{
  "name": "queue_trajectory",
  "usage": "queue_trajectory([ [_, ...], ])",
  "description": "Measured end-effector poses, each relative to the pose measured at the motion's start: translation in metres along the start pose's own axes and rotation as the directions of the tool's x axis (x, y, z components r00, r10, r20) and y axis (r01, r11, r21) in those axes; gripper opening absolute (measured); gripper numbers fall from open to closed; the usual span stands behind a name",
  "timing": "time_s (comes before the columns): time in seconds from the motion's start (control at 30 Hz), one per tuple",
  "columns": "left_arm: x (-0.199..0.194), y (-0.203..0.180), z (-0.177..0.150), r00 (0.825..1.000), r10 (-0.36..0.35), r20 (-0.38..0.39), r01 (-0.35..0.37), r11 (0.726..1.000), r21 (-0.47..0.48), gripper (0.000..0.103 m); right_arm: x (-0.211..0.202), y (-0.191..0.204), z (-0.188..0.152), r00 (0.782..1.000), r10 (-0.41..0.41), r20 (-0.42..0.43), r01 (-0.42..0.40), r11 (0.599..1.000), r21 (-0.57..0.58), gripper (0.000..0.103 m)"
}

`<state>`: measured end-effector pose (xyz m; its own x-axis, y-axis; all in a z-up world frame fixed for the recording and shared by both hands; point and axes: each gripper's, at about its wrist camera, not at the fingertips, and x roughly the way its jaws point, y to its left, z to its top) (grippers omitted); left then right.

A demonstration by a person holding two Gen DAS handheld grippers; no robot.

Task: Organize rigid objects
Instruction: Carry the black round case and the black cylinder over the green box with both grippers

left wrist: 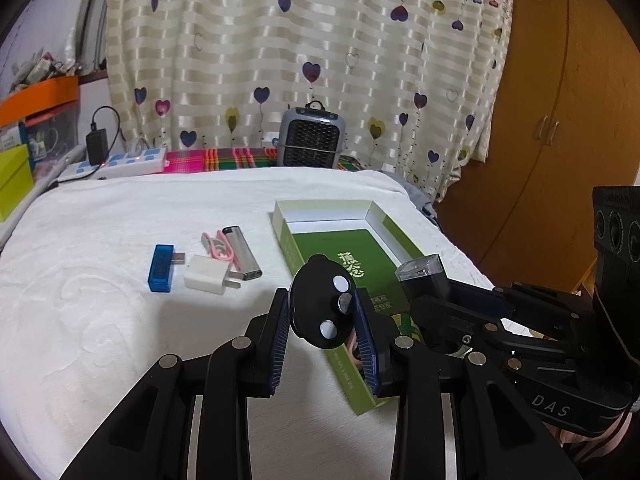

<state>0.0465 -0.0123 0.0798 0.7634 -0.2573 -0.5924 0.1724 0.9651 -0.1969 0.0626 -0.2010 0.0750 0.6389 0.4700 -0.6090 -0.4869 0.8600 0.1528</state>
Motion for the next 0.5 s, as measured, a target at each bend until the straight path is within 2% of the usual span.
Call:
queue_trajectory([
  [0.5,0.03,-0.025,0.008,0.999,-0.037,-0.039,0.039,0.998,0.054,0.03,-0.007,-0.035,-0.001,0.998,-0.054,0.013,0.054,0.997,0.063,0.027],
])
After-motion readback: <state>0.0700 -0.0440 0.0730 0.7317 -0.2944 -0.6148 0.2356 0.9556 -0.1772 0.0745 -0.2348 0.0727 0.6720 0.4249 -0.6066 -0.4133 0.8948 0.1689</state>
